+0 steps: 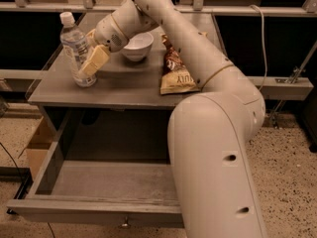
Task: Place blue plastic bottle into top drawer
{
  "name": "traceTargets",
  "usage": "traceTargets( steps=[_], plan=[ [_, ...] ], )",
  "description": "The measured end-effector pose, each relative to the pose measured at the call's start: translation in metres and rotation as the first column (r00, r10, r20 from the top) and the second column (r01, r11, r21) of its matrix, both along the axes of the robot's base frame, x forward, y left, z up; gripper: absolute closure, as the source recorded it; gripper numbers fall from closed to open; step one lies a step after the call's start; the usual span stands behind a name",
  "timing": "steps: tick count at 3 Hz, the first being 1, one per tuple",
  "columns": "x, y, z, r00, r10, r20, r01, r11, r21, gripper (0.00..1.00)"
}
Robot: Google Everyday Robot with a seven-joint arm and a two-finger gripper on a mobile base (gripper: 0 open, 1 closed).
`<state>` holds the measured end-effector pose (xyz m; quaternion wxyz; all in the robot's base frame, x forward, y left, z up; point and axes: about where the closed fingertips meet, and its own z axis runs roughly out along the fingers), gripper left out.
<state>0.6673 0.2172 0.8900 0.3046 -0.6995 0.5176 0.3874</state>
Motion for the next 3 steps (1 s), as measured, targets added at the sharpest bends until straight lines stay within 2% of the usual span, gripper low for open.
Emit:
traceTargets(
  steps=[3],
  plan=[
    [0.0, 0.0001, 0.0, 1.0, 0.0, 0.0, 0.0, 1.0, 0.0, 0.85]
  ],
)
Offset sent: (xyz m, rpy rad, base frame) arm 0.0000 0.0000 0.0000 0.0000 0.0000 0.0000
